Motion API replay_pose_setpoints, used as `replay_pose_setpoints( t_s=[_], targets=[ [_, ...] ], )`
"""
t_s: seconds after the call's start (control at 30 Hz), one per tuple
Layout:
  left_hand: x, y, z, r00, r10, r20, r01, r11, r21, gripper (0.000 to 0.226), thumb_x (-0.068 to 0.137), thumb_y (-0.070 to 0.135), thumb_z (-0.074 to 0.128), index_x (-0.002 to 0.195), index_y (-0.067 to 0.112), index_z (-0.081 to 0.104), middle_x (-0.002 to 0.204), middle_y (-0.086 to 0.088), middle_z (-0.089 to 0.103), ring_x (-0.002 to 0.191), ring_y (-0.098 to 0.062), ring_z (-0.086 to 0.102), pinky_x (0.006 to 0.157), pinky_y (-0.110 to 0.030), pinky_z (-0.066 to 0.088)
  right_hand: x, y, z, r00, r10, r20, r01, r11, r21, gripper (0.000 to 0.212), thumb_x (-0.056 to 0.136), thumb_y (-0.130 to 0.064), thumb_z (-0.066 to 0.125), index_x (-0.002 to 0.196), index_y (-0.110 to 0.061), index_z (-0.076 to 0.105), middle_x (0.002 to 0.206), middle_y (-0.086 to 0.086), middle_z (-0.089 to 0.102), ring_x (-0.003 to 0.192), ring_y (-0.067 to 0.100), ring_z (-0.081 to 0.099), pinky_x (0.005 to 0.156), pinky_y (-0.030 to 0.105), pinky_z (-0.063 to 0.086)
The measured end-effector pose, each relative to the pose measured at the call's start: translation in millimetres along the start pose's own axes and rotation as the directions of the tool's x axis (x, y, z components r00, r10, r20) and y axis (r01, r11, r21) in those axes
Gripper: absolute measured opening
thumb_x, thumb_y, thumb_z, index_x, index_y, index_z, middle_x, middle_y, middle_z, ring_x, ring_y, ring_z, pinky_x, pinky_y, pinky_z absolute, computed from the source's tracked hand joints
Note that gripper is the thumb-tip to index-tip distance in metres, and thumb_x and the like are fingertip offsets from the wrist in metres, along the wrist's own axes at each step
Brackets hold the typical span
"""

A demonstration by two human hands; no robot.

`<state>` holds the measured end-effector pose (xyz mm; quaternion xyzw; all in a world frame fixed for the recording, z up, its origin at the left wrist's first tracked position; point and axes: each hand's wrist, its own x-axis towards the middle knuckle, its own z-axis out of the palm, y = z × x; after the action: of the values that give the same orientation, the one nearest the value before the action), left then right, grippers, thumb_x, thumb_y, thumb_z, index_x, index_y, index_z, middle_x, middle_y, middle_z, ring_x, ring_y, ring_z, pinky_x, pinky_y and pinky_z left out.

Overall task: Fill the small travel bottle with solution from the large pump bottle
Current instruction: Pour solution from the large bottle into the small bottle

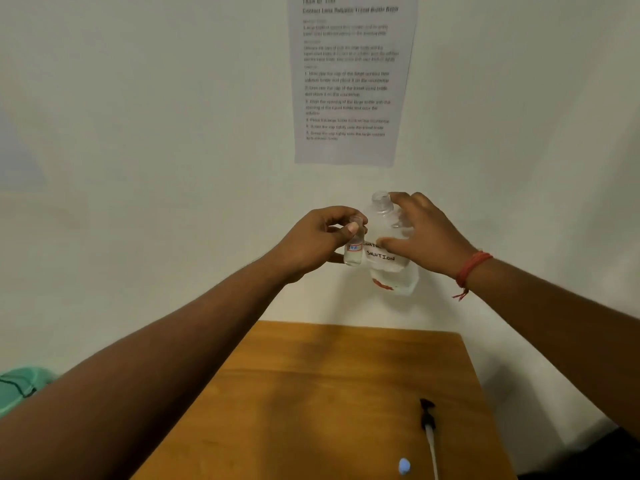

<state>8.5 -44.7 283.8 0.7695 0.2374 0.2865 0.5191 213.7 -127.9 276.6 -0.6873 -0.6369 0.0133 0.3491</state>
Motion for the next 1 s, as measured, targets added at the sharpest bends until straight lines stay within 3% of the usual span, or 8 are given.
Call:
replay_pose_setpoints(
  t_s=[0.1,0.33,0.6,0.67,0.77,0.83,0.93,1.0],
  targets=[
    [-9.1,-33.5,8.1,0.998,-0.057,-0.004,0.057,0.998,0.002,0.019,0.106,0.017,0.052,0.116,0.018,0.068,0.12,-0.008,0.069,0.108,-0.021,0.07,0.082,-0.036,0.063,-14.1,15.5,33.9,0.997,0.067,0.027,-0.068,0.995,0.074,0.068,0.078,-0.03,0.078,0.137,-0.03,0.045,0.114,-0.001,0.047,0.096,0.011,0.052,0.078,0.018,0.039],
    [-35.2,-113.9,32.4,0.983,-0.185,0.006,0.185,0.983,-0.019,0.022,0.106,0.017,0.051,0.12,0.014,0.068,0.121,-0.007,0.07,0.109,-0.02,0.07,0.085,-0.034,0.063,-46.6,51.5,111.1,0.976,0.144,0.164,-0.166,0.978,0.129,0.068,0.076,-0.03,0.078,0.136,-0.028,0.046,0.115,0.004,0.053,0.099,0.018,0.054,0.084,0.032,0.05],
    [-63.1,-201.2,58.4,0.959,-0.261,0.107,0.254,0.964,0.08,0.026,0.103,0.026,0.054,0.123,0.018,0.068,0.121,-0.003,0.072,0.116,-0.022,0.066,0.102,-0.053,0.053,-82.1,86.4,177.9,0.931,0.171,0.322,-0.236,0.956,0.176,0.071,0.077,-0.033,0.079,0.139,-0.028,0.045,0.125,0.003,0.057,0.109,0.019,0.054,0.092,0.036,0.048],
    [-68.9,-220.8,65.1,0.957,-0.269,0.107,0.257,0.96,0.112,0.026,0.102,0.023,0.057,0.124,0.018,0.069,0.122,-0.001,0.072,0.117,-0.018,0.065,0.103,-0.048,0.053,-90.1,94.3,192.1,0.92,0.181,0.348,-0.261,0.945,0.198,0.072,0.077,-0.03,0.08,0.139,-0.028,0.045,0.127,0.002,0.057,0.111,0.016,0.054,0.094,0.036,0.048],
    [-78.2,-244.2,73.6,0.958,-0.266,0.103,0.249,0.957,0.151,0.025,0.102,0.011,0.057,0.124,0.014,0.069,0.117,0.005,0.071,0.107,0.001,0.063,0.096,-0.021,0.051,-100.7,106.3,209.5,0.904,0.194,0.382,-0.299,0.924,0.238,0.076,0.075,-0.024,0.082,0.139,-0.031,0.043,0.131,-0.001,0.055,0.116,0.016,0.054,0.097,0.04,0.05],
    [-85.4,-256.7,79.3,0.957,-0.269,0.109,0.248,0.953,0.176,0.027,0.102,0.01,0.058,0.126,0.015,0.068,0.117,0.008,0.069,0.103,0.005,0.062,0.091,-0.011,0.047,-107.2,113.8,220.6,0.889,0.211,0.406,-0.326,0.915,0.238,0.08,0.074,-0.02,0.081,0.142,-0.032,0.04,0.137,-0.002,0.052,0.122,0.016,0.051,0.101,0.041,0.048],
    [-96.8,-277.4,88.9,0.947,-0.3,0.119,0.274,0.942,0.195,0.028,0.101,0.009,0.059,0.127,0.014,0.068,0.12,0.007,0.068,0.109,-0.001,0.061,0.09,-0.006,0.044,-117.5,124.9,237.6,0.863,0.247,0.44,-0.382,0.89,0.25,0.084,0.072,-0.018,0.083,0.142,-0.028,0.038,0.14,-0.002,0.048,0.126,0.019,0.049,0.105,0.044,0.046],
    [-104.5,-288.9,95.4,0.942,-0.312,0.128,0.282,0.937,0.206,0.028,0.101,0.009,0.059,0.127,0.013,0.068,0.125,0.003,0.069,0.114,-0.006,0.061,0.095,-0.013,0.046,-123.6,131.0,245.2,0.857,0.25,0.451,-0.39,0.886,0.25,0.081,0.071,-0.019,0.084,0.139,-0.026,0.041,0.136,-0.002,0.05,0.121,0.021,0.053,0.101,0.046,0.048]
  ],
)
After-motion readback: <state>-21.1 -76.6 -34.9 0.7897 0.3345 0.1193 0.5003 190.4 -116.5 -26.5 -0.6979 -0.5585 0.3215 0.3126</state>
